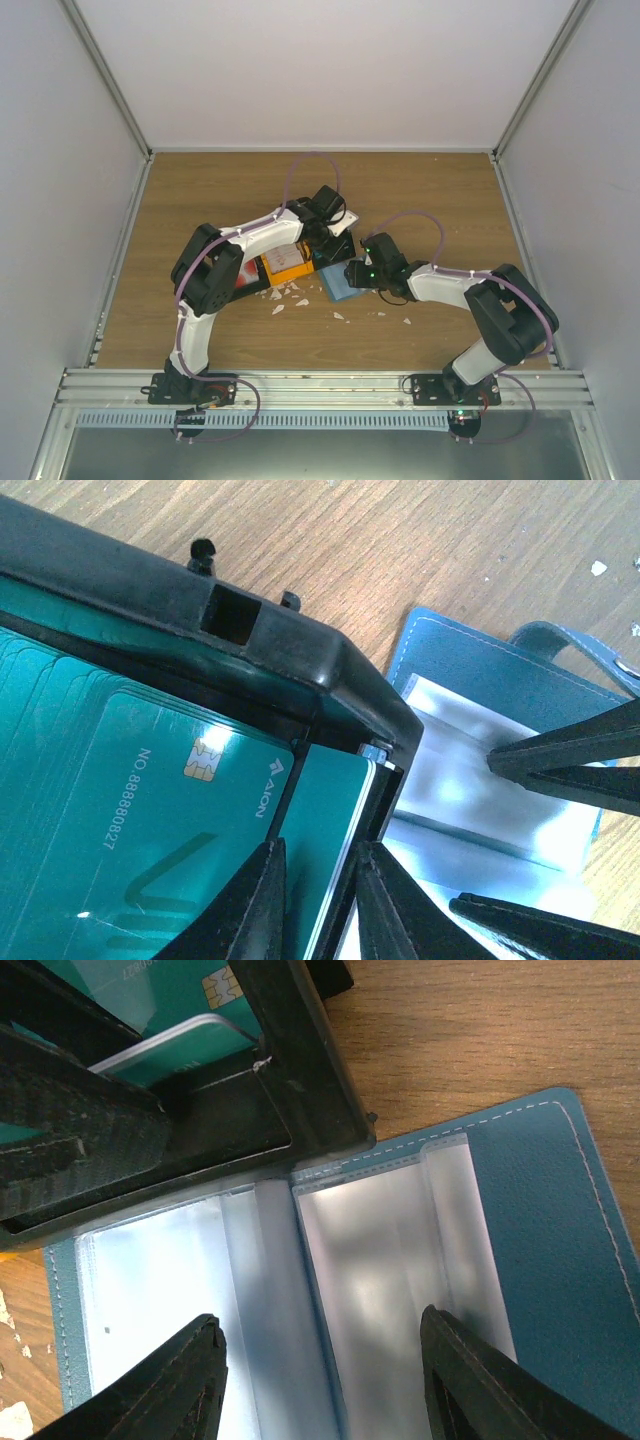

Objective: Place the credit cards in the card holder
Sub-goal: Pick up the credit card from the storage box.

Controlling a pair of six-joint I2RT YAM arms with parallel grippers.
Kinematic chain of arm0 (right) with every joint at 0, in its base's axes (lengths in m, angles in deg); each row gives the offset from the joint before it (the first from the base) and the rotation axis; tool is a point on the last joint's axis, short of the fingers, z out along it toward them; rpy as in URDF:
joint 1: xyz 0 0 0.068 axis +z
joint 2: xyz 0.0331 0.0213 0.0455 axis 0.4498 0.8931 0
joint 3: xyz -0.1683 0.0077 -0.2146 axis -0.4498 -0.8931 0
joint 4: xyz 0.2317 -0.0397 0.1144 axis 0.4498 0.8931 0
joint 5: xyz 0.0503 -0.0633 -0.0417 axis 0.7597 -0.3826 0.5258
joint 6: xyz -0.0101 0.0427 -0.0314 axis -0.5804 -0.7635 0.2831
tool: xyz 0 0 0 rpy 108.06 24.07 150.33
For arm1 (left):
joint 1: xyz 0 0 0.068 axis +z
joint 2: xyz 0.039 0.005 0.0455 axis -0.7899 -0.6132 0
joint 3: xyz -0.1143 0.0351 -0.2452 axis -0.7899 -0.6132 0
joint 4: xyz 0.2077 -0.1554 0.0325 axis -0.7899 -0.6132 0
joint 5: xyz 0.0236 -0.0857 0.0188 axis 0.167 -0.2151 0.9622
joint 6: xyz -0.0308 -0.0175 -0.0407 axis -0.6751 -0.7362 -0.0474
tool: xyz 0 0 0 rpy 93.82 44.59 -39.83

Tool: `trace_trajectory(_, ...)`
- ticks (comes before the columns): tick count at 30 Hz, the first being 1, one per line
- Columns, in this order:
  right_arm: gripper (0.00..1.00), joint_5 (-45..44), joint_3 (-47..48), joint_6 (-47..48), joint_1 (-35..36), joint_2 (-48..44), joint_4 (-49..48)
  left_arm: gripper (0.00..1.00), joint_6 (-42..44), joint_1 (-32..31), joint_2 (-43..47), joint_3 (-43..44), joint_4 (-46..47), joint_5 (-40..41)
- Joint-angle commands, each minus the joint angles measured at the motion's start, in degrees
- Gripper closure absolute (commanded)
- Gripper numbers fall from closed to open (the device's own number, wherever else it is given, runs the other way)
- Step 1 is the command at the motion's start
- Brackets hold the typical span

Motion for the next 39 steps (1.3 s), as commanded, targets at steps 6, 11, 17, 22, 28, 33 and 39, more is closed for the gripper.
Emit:
trace_trajectory(6,0.46,1.51,-3.61,-1.64,0.32,2.77,12.49,0.79,0.03,-0.48,2.90,1.08,-0.77,-0.90)
trace_trajectory(11,0.46,1.40,-3.46,-1.61,0.28,2.83,12.45,0.79,0.19,-0.48,3.84,0.95,-0.77,-1.44)
trace_trajectory(17,0.46,1.36,-3.36,-1.59,0.28,3.00,12.48,0.82,0.30,-0.48,4.08,0.38,-0.60,-1.07)
trace_trajectory(22,0.46,1.33,-3.35,-1.50,0.28,2.92,12.48,0.85,0.16,-0.48,4.58,0.19,-0.74,-1.06)
trace_trajectory(28,0.46,1.23,-3.27,-1.67,0.28,2.73,12.41,0.95,0.00,-0.48,5.56,0.10,-0.57,-0.90)
trace_trajectory(33,0.46,1.10,-3.10,-1.76,0.23,2.46,12.37,1.00,-0.16,-0.48,5.74,0.18,-0.33,-0.01)
trace_trajectory(39,0.46,0.80,-2.73,-1.85,0.00,0.51,11.80,1.00,-0.60,-0.44,7.23,-0.04,0.77,1.91)
